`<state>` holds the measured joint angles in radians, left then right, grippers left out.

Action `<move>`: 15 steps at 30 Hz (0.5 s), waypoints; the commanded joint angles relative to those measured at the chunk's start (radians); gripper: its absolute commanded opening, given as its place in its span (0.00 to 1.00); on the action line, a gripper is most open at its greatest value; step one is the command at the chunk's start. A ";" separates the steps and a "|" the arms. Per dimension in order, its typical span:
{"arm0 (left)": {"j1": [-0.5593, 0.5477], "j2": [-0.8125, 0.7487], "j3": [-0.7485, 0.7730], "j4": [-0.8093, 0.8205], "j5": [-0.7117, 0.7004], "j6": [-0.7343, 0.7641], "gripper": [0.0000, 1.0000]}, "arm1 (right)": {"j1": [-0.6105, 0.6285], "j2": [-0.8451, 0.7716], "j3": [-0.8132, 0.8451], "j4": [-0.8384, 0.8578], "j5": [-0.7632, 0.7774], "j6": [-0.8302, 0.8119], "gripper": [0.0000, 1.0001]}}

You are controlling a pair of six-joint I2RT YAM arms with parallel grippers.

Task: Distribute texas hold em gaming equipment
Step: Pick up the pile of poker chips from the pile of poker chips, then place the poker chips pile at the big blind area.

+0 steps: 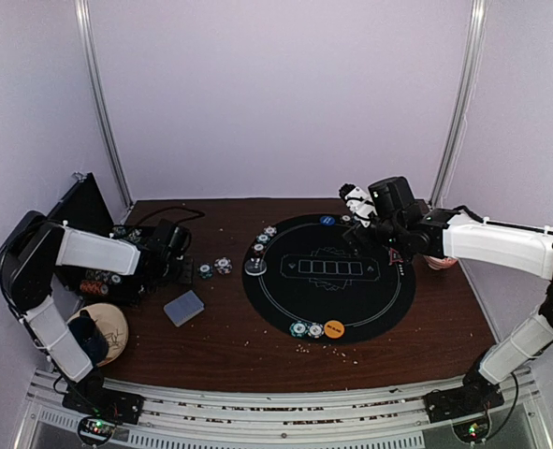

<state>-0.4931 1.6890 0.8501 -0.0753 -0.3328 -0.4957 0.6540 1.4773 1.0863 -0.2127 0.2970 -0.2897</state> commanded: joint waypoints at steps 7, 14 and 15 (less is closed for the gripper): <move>-0.079 -0.078 -0.006 0.046 -0.025 0.028 0.37 | -0.004 0.009 -0.007 0.006 0.027 -0.009 1.00; -0.198 -0.068 0.035 0.044 -0.027 0.064 0.37 | -0.007 0.006 -0.008 0.009 0.033 -0.010 1.00; -0.217 -0.064 0.042 0.043 -0.024 0.070 0.37 | -0.008 0.008 -0.008 0.010 0.032 -0.009 1.00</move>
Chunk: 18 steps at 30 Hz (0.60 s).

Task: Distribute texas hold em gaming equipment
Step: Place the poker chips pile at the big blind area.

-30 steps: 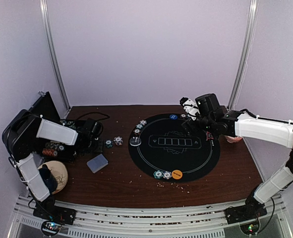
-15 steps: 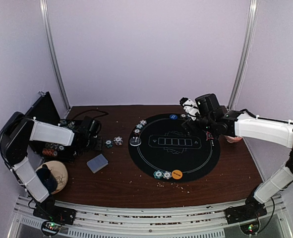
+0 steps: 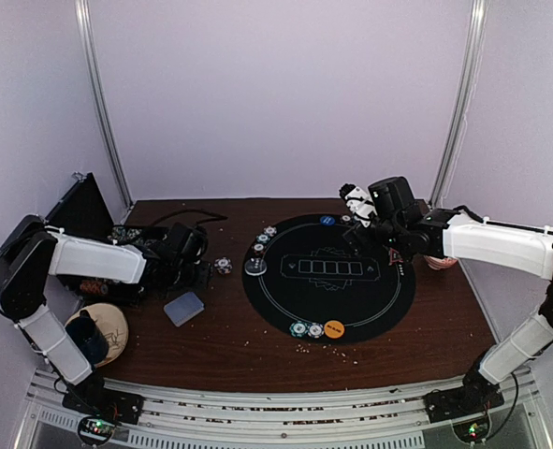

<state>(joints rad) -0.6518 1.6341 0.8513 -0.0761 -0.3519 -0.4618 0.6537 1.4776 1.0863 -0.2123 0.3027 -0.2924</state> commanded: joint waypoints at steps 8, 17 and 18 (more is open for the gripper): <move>-0.220 0.012 0.114 0.020 0.020 0.110 0.35 | -0.024 0.003 -0.008 0.011 0.024 -0.007 1.00; -0.411 0.111 0.203 -0.021 0.086 0.175 0.37 | -0.029 -0.001 -0.010 0.013 0.023 -0.007 1.00; -0.425 0.128 0.213 -0.020 0.098 0.187 0.37 | -0.029 0.000 -0.010 0.013 0.024 -0.007 1.00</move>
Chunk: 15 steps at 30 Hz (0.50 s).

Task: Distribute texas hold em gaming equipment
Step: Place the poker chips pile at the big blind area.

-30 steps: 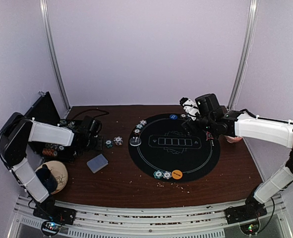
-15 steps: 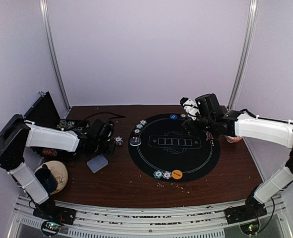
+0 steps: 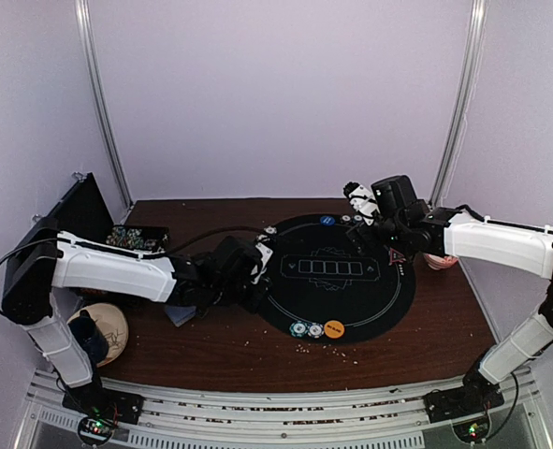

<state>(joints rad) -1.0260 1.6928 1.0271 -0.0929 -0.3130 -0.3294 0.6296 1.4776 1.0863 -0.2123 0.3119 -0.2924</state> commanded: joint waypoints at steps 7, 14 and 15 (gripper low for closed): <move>-0.078 0.106 0.024 0.067 0.149 0.117 0.37 | -0.010 0.001 -0.009 0.012 0.018 -0.007 1.00; -0.078 0.114 -0.001 0.106 0.211 0.178 0.37 | -0.010 0.003 -0.009 0.011 0.013 -0.008 1.00; -0.078 0.123 0.002 0.104 0.214 0.185 0.37 | -0.010 0.003 -0.010 0.011 0.013 -0.008 1.00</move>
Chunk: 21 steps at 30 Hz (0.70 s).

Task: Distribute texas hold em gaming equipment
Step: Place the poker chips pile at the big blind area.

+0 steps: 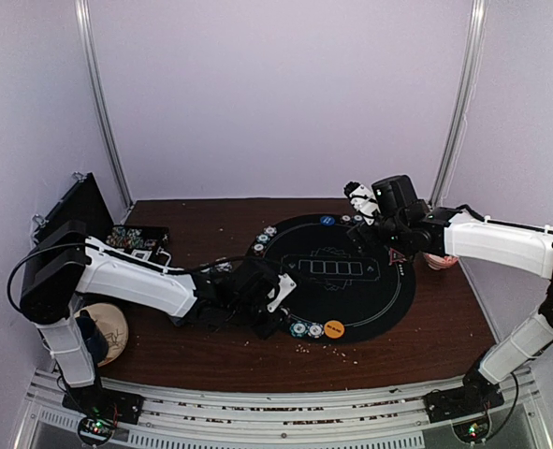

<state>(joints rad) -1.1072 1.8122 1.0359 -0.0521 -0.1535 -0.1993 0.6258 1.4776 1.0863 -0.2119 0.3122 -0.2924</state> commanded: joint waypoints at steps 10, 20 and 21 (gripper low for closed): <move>0.003 0.062 0.013 0.052 -0.011 0.068 0.38 | -0.008 0.002 -0.009 0.008 0.003 -0.007 1.00; 0.009 0.085 0.019 0.055 -0.030 0.074 0.38 | -0.008 0.000 -0.008 0.006 0.000 -0.007 1.00; 0.009 0.090 0.022 0.054 -0.028 0.075 0.38 | -0.008 0.000 -0.008 0.006 0.001 -0.007 1.00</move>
<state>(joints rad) -1.1061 1.8812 1.0363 -0.0452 -0.1738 -0.1390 0.6216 1.4776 1.0863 -0.2123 0.3115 -0.2924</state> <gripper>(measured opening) 0.389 0.999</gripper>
